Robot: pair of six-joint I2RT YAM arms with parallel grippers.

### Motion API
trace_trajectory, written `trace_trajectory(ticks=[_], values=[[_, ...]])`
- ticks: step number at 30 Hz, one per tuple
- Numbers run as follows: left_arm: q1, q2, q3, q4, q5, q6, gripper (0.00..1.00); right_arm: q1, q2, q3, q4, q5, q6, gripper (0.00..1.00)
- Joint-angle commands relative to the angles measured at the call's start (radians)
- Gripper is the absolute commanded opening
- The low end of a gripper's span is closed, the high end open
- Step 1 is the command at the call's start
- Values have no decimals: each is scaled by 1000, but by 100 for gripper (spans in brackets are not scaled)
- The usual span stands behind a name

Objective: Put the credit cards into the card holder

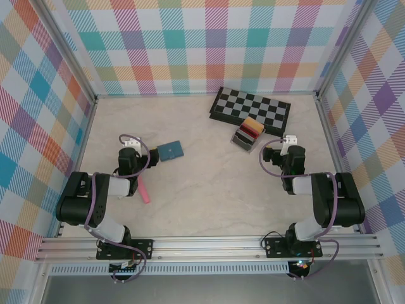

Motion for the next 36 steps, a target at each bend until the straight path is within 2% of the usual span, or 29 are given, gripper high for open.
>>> trace_trajectory(ticks=[1, 19, 24, 28, 30, 32, 36], values=[[16, 2, 17, -1, 10, 16, 100, -6, -2, 20, 16, -17, 12, 100], [16, 0, 13, 2, 9, 17, 100, -7, -3, 19, 18, -23, 11, 100], [13, -12, -9, 32, 35, 30, 100, -1, -20, 16, 12, -59, -13, 100], [13, -58, -48, 69, 10, 21, 100, 1, -52, -4, 19, -57, -11, 100], [14, -125, -45, 1, -19, 3, 100, 0, -118, 6, -43, -28, 3, 100], [19, -194, -12, -125, -22, -18, 100, 0, -203, 66, -273, -5, 42, 100], [21, -319, 62, -298, 69, -41, 100, 0, -329, 165, -590, -93, 161, 100]])
